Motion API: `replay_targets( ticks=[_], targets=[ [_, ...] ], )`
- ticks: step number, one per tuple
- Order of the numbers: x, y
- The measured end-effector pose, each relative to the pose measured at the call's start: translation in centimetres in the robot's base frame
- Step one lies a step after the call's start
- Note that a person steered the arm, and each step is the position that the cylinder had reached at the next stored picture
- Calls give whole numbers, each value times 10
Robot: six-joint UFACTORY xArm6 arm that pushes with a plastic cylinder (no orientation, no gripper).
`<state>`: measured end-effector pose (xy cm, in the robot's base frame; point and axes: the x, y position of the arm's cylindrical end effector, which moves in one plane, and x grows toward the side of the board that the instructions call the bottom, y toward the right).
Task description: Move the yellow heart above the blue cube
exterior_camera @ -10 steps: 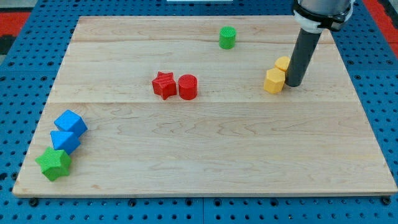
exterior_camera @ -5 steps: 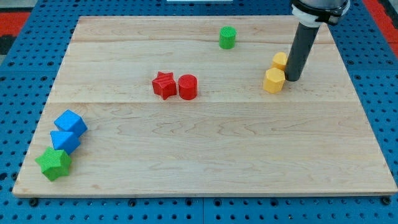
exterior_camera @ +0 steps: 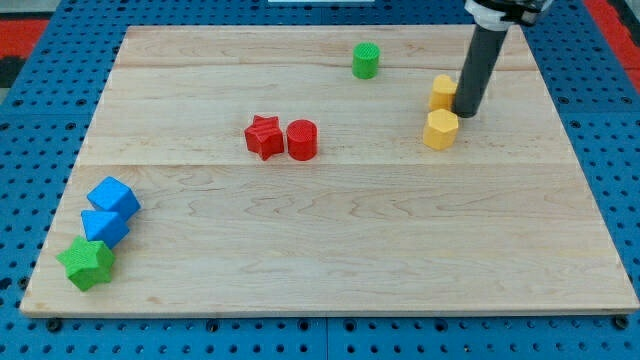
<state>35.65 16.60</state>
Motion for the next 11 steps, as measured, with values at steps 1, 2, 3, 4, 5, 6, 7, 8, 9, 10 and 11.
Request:
replay_targets(
  ticks=[1, 2, 3, 4, 5, 6, 7, 8, 9, 10, 11],
  targets=[
    [-4, -33],
    [-9, -4],
    [-54, 16],
    [-69, -82],
    [-66, -156],
    [-62, -62],
    [-51, -8],
    [-46, -108],
    [-46, -175],
    [-37, -110],
    [-7, -72]
  ],
)
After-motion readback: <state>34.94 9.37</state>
